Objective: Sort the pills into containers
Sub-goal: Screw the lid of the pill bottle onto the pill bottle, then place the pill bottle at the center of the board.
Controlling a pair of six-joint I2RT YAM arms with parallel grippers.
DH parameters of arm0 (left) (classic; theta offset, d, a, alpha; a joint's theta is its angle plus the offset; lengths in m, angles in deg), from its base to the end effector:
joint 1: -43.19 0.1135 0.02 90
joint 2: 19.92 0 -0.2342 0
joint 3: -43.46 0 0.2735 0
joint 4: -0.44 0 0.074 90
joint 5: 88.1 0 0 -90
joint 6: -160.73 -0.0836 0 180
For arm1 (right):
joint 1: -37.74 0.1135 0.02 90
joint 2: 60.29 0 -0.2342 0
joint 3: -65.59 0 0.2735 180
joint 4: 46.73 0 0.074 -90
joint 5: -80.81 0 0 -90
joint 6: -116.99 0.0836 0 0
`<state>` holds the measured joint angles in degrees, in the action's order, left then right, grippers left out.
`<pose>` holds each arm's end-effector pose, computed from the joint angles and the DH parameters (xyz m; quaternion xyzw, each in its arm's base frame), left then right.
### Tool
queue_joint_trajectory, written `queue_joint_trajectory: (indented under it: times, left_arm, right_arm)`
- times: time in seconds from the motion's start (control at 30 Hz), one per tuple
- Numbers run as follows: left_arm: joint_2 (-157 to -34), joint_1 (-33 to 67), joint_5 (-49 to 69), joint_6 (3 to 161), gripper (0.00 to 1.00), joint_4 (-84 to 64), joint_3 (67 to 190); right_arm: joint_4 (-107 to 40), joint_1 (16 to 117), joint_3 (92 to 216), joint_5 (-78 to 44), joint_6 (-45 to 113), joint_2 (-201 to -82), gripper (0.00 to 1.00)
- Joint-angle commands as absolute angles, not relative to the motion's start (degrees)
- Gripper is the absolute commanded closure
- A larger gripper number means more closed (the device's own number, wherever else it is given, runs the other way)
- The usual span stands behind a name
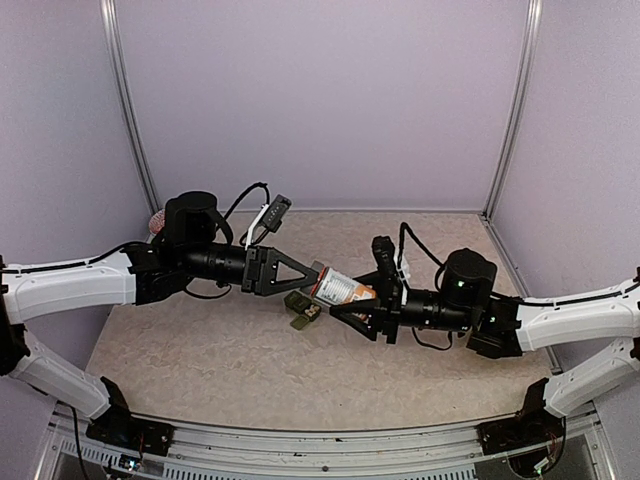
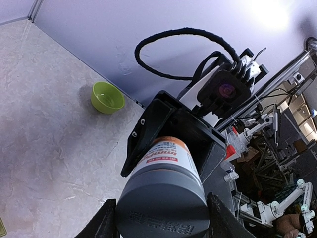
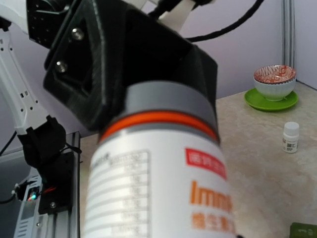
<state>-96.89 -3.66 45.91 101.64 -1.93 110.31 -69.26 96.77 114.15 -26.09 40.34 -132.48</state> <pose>0.2089 -0.3078 0.2646 0.3325 0.6835 -0.5918 0.2684 0.1608 0.3151 0.2239 -0.3689 0.6108 0.4937 0.4971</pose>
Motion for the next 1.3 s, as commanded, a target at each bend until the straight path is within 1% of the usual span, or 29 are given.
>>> queue_joint_trajectory:
  times: [0.0,0.1,0.13,0.17,0.33,0.7,1.27]
  left_arm:
    - [-95.38,-1.98,44.61,95.59,0.68,-1.25,110.86]
    - [-95.38,-0.45,43.84,96.06,0.68,-2.30,110.83]
    - [-95.36,-0.04,43.47,96.09,0.68,-2.75,110.85]
    - [-95.41,0.33,42.95,95.93,0.68,-3.46,110.95]
    - [-95.50,1.94,40.66,93.43,0.68,-7.90,111.84]
    - [-96.66,6.59,28.68,86.13,0.67,-21.48,115.64]
    - [-99.77,13.65,14.21,81.65,0.67,-31.52,117.65]
  right_arm:
    - [-70.57,95.19,115.38,-23.31,45.95,-132.63,0.40]
    - [-69.16,95.14,115.42,-21.61,44.41,-132.51,0.17]
    - [-68.68,95.16,115.37,-20.85,43.87,-132.39,0.04]
    - [-68.15,95.09,115.44,-20.23,43.48,-132.32,0.01]
    - [-65.93,94.90,115.29,-18.13,41.63,-132.13,0.00]
    - [-63.04,94.71,114.31,-13.00,39.30,-130.53,0.00]
    - [-62.25,94.70,112.65,-11.18,38.63,-128.67,0.00]
